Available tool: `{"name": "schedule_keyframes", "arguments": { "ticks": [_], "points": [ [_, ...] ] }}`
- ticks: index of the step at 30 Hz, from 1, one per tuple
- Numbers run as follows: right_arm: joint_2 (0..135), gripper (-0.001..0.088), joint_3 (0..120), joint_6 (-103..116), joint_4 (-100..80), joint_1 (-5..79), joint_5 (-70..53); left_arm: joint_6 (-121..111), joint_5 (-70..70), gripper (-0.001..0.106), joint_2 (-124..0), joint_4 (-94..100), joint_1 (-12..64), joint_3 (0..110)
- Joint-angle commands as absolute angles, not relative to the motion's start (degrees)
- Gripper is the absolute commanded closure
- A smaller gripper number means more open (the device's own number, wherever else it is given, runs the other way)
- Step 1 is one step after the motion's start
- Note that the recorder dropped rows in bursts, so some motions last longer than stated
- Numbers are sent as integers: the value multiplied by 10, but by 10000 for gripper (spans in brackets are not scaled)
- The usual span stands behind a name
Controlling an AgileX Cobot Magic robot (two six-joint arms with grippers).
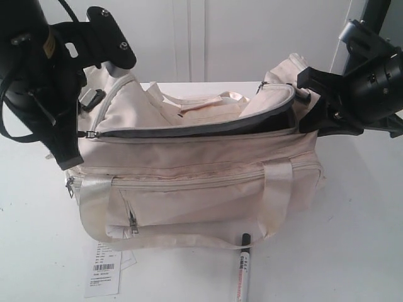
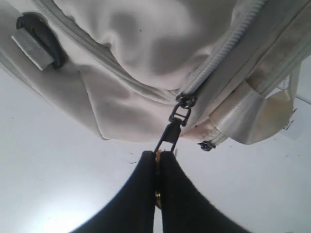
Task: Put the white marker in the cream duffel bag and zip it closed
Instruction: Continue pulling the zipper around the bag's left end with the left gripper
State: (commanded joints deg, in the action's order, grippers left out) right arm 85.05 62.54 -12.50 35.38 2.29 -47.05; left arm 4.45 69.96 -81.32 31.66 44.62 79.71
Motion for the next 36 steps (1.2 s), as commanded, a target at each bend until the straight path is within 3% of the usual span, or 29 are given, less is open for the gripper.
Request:
{"name": "schedule_keyframes", "arguments": {
  "ticks": [15, 21, 36],
  "points": [
    [850, 868, 626, -128, 349, 23, -467, 19, 700, 1053, -813, 365, 446, 797],
    [850, 868, 628, -133, 349, 23, -462, 35, 700, 1053, -810, 301, 446, 797],
    [850, 868, 628, -133, 324, 23, -459, 14, 700, 1053, -805, 399, 446, 797]
  ]
}}
